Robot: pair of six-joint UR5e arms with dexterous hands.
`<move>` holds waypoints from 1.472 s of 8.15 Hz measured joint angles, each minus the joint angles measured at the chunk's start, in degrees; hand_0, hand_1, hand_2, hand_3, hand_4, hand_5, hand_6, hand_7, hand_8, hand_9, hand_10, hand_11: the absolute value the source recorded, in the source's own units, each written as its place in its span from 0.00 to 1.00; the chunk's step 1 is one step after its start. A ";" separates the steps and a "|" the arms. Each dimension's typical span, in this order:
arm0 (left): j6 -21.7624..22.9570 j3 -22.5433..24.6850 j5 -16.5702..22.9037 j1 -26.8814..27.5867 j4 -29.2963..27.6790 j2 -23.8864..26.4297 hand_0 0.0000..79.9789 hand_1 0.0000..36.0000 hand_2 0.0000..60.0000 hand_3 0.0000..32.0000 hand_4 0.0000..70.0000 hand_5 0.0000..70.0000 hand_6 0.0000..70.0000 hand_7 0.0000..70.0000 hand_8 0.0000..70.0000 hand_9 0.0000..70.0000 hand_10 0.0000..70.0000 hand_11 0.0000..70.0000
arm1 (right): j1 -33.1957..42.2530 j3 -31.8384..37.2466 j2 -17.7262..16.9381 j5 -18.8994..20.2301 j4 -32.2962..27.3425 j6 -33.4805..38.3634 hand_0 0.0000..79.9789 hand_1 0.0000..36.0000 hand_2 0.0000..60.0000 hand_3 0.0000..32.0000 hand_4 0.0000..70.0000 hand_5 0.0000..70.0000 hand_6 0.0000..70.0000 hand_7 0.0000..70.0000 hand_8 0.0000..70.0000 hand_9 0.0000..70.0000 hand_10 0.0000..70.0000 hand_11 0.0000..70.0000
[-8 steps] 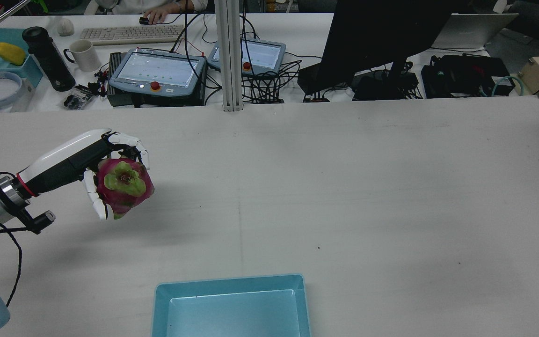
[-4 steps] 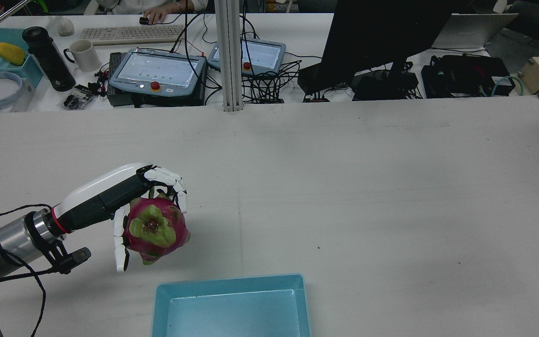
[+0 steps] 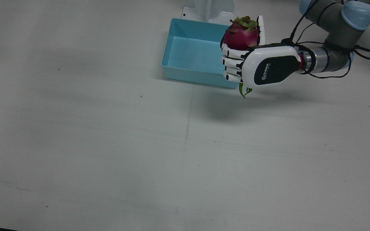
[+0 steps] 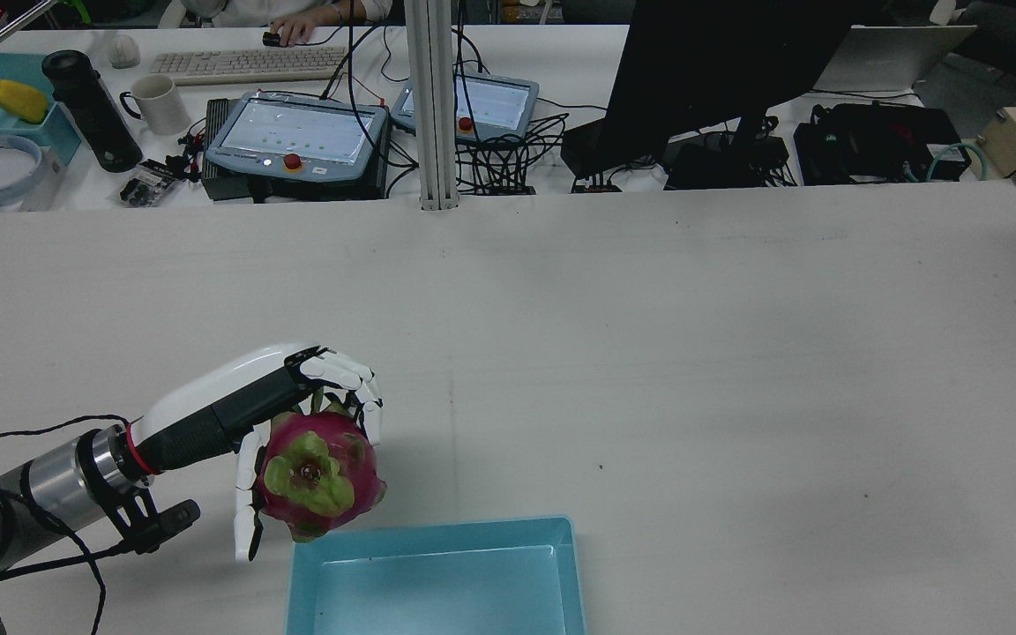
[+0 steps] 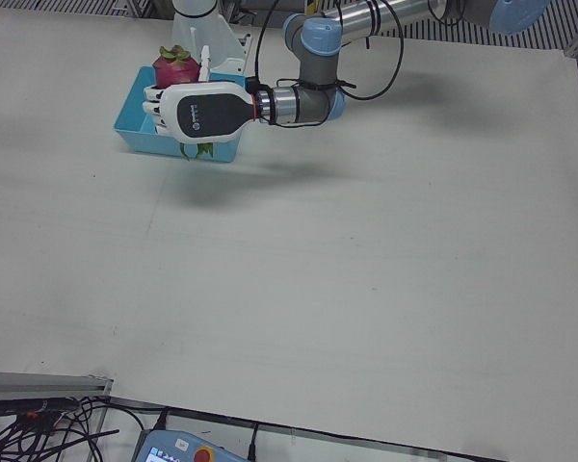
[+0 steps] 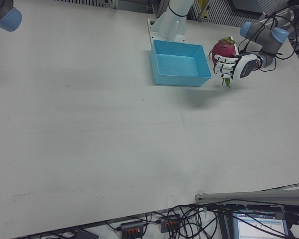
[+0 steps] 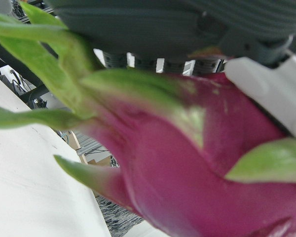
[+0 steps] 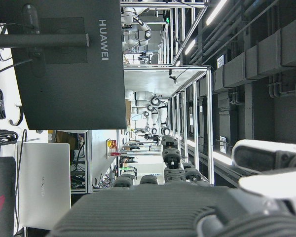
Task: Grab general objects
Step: 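Carry the dragon fruit with the left hand over the blue tray, then open the left hand to drop the fruit into the tray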
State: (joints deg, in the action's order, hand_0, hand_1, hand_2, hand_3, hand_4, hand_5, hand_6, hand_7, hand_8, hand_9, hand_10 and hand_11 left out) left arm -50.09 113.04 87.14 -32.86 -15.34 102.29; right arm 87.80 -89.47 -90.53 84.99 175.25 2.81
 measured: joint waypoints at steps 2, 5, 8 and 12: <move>-1.45 0.08 -0.61 4.24 -0.98 -0.08 0.65 0.72 1.00 0.00 0.51 1.00 0.80 0.88 0.69 0.90 0.79 1.00 | 0.00 0.00 0.00 0.00 0.00 0.00 0.00 0.00 0.00 0.00 0.00 0.00 0.00 0.00 0.00 0.00 0.00 0.00; -3.97 -0.34 -0.82 7.67 -3.88 -0.73 0.67 0.45 0.17 0.00 0.28 1.00 0.34 0.54 0.23 0.33 0.35 0.53 | 0.00 0.00 0.00 0.00 0.00 0.03 0.00 0.00 0.00 0.00 0.00 0.00 0.00 0.00 0.00 0.00 0.00 0.00; -4.18 -0.95 -0.83 8.08 -7.27 -1.26 0.65 0.38 0.10 0.00 0.29 1.00 0.32 0.51 0.21 0.30 0.31 0.47 | 0.00 0.00 0.00 0.00 0.00 0.00 0.00 0.00 0.00 0.00 0.00 0.00 0.00 0.00 0.00 0.00 0.00 0.00; -4.13 -1.02 -0.75 8.16 -8.12 -1.45 0.72 0.76 0.69 0.00 0.31 1.00 0.34 0.56 0.23 0.33 0.31 0.48 | 0.00 0.00 0.00 0.00 0.00 0.00 0.00 0.00 0.00 0.00 0.00 0.00 0.00 0.00 0.00 0.00 0.00 0.00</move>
State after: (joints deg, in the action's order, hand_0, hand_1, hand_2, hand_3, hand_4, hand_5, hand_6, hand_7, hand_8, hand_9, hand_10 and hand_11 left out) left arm -54.22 112.02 86.39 -24.70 -23.45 100.83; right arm 87.80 -89.47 -90.53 84.99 175.25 2.81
